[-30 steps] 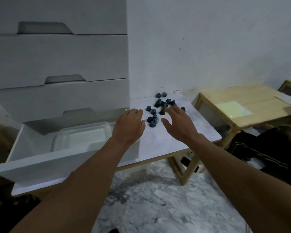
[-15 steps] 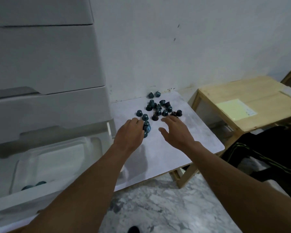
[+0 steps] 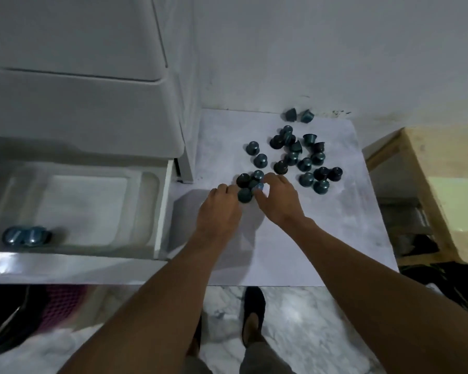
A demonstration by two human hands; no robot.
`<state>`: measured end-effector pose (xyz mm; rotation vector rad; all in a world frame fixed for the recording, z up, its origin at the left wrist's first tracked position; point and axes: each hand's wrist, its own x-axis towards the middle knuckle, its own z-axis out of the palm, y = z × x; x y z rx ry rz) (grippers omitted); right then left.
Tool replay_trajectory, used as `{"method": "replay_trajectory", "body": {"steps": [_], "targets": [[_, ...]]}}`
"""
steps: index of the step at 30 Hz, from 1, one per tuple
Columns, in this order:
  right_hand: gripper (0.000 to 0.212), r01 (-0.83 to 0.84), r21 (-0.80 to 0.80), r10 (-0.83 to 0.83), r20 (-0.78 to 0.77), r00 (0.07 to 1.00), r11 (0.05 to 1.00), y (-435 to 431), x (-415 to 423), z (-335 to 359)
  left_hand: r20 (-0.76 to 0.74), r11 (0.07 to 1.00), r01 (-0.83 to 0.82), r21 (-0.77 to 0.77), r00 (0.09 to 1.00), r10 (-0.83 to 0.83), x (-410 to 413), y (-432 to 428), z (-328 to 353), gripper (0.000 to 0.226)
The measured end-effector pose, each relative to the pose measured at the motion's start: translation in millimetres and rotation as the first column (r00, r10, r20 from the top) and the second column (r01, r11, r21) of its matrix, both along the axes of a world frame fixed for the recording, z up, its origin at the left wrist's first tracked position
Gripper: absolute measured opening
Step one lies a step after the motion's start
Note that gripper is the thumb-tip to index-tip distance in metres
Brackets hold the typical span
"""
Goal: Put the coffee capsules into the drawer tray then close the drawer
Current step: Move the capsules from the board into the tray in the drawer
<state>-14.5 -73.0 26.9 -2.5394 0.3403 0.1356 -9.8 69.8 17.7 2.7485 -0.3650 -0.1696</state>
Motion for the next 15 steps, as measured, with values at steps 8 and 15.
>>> {"method": "replay_trajectory", "body": {"steps": [8,15], "targets": [[0.028,-0.116,0.08,0.118,-0.019,0.993,0.99,-20,30,-33,-0.018,0.976,-0.186,-0.11,0.983,0.185,14,-28,-29,0.033],[0.025,-0.15,0.103,0.151,0.0,0.989,0.983,-46,38,-41,-0.022,0.978,-0.191,-0.084,0.982,0.19,23,-40,-36,0.027]]}}
